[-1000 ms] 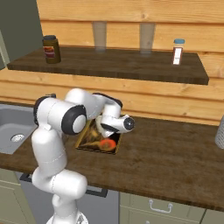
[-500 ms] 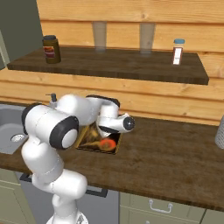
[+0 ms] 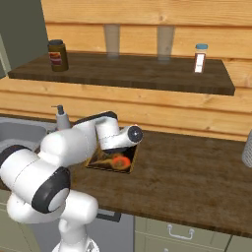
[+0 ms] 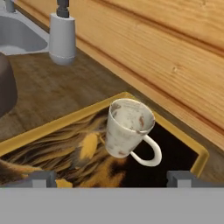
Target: Pick the kettle from the counter and place it on the tray. Then pick the mug from the cabinet and place it on the tray. Then close the cabinet doors.
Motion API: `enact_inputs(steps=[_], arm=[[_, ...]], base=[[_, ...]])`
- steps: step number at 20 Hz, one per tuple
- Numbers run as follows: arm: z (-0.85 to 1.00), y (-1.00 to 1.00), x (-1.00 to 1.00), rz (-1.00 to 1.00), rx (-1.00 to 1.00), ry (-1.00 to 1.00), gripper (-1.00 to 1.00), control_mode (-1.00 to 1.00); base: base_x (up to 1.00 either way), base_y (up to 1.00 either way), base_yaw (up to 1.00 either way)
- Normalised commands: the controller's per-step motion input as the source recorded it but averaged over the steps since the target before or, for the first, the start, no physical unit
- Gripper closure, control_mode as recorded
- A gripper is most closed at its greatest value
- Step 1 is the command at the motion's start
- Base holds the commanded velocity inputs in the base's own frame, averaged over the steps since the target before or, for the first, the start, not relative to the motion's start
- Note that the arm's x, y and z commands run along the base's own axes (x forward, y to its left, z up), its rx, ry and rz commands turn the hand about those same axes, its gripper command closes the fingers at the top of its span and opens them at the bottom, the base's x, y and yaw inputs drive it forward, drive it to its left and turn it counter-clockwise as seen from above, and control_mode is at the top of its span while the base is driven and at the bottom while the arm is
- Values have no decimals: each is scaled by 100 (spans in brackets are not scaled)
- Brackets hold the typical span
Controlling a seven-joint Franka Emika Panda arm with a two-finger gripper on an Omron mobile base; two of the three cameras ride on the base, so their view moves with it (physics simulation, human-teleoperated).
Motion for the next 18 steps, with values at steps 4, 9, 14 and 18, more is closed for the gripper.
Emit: enact_inputs(steps=[4,9,14,18], arm=[[50,12,-47,-8,0,7,-100,-100],[0,-15,-11,-5,8,3,-100,-100],[0,10,-3,0,3,0,-100,-100],[0,2,2,-1,0,0,-100,-100]], base=[[0,0,0],[0,0,0],[0,0,0],[0,0,0]])
